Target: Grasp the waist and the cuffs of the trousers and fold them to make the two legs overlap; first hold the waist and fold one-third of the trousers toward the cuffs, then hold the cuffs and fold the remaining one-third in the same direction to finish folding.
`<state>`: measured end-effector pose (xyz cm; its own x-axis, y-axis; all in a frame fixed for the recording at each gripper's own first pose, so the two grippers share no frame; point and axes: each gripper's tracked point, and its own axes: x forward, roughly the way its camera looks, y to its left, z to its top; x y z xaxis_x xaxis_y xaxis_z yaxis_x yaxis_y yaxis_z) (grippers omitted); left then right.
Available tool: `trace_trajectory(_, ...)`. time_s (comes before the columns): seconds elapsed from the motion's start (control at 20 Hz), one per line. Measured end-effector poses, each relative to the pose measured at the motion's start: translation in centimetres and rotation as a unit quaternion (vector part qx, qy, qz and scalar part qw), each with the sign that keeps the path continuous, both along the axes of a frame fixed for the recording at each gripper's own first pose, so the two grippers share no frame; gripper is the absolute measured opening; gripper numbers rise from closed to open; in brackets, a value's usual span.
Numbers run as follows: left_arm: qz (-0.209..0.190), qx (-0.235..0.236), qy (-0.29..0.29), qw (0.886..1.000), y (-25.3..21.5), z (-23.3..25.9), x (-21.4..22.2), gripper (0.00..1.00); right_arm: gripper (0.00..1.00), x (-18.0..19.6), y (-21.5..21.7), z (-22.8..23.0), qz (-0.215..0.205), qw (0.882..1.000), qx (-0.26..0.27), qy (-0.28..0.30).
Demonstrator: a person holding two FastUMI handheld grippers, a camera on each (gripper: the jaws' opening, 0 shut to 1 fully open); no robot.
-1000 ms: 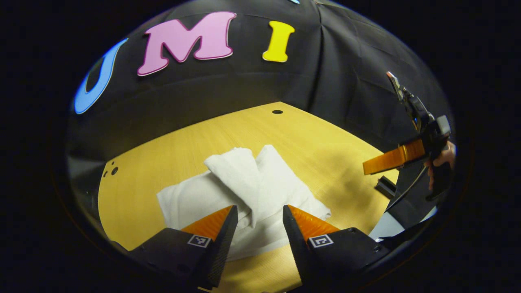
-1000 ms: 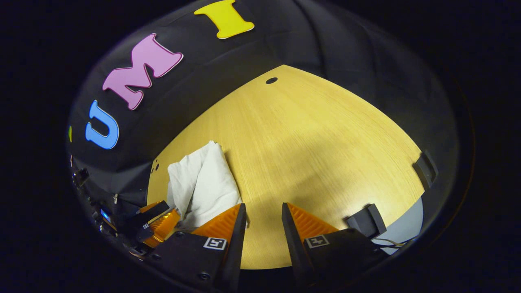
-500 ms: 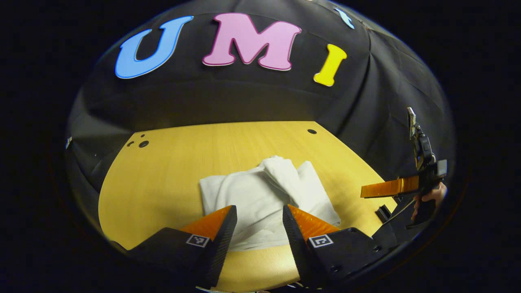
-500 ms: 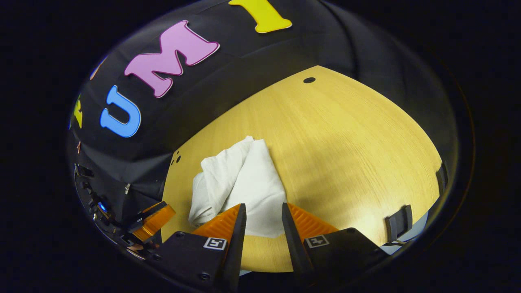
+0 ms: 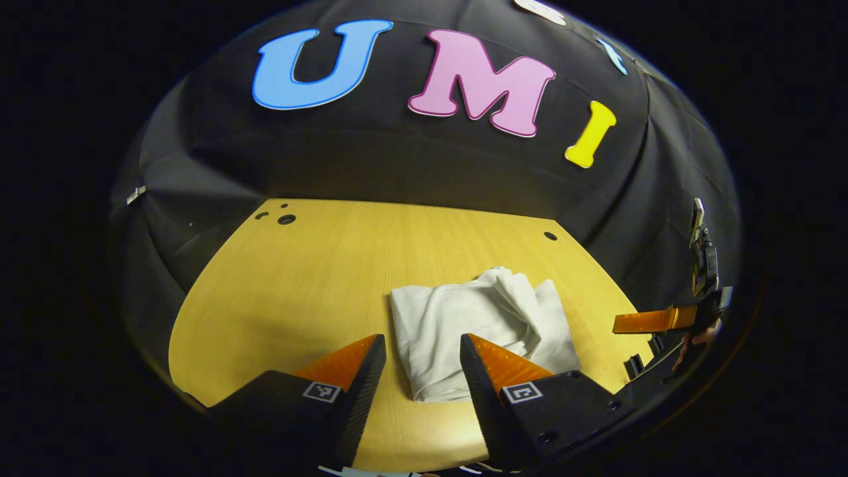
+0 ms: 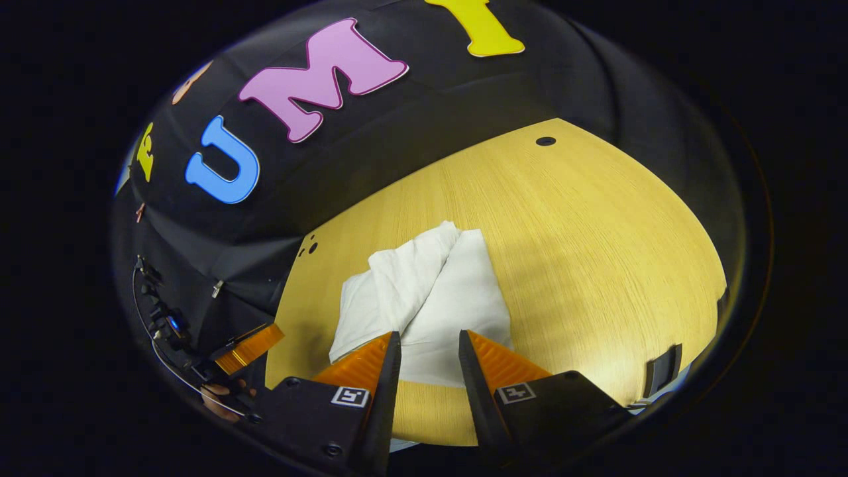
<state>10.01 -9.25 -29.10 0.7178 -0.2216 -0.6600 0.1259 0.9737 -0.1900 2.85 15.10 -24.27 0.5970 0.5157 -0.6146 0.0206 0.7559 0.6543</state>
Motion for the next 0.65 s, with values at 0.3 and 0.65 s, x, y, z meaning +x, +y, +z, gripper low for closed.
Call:
trace_trajectory(0.3,0.014,-0.003,0.018,1.000,1.3,-1.1,-1.0,0.73,0.55,0.0,0.3,-0.1,0.000,1.000,-0.002,0.000)
trace_trajectory(0.65,0.005,0.004,0.028,1.000,0.8,-1.8,-1.0,0.73,0.55,-0.4,0.1,-0.1,0.001,1.000,-0.010,-0.001)
